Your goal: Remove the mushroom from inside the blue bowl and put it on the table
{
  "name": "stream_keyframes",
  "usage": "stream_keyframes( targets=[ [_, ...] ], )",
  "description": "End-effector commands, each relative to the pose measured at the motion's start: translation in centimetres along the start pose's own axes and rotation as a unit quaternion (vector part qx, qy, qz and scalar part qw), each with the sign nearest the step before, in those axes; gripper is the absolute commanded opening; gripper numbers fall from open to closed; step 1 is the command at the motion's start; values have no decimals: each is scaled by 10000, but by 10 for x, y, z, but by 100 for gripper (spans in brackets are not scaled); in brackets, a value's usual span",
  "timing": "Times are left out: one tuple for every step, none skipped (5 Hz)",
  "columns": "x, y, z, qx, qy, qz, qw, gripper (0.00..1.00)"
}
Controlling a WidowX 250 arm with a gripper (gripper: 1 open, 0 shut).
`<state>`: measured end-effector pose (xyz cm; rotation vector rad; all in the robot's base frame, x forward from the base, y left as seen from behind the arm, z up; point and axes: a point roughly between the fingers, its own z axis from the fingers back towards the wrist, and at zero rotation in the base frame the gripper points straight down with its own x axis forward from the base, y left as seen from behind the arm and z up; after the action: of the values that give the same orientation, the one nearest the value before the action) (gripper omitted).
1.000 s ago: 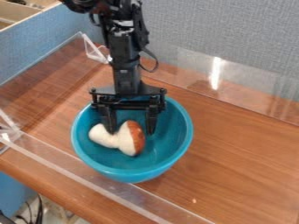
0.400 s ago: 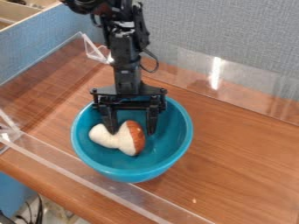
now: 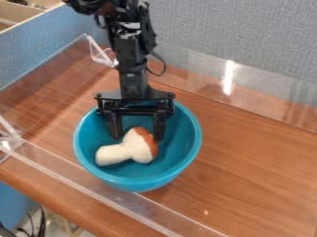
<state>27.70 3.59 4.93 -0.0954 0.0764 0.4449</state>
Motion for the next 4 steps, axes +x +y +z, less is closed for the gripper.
stream_keyframes(
  targets=[
    [10, 1, 7, -38, -220, 71, 9997, 100],
    [11, 2, 4, -18, -199, 89, 9998, 0],
    [10, 0, 8, -28, -215, 60, 9997, 0],
    [10, -4, 13, -48, -241, 18, 9997, 0]
  ],
)
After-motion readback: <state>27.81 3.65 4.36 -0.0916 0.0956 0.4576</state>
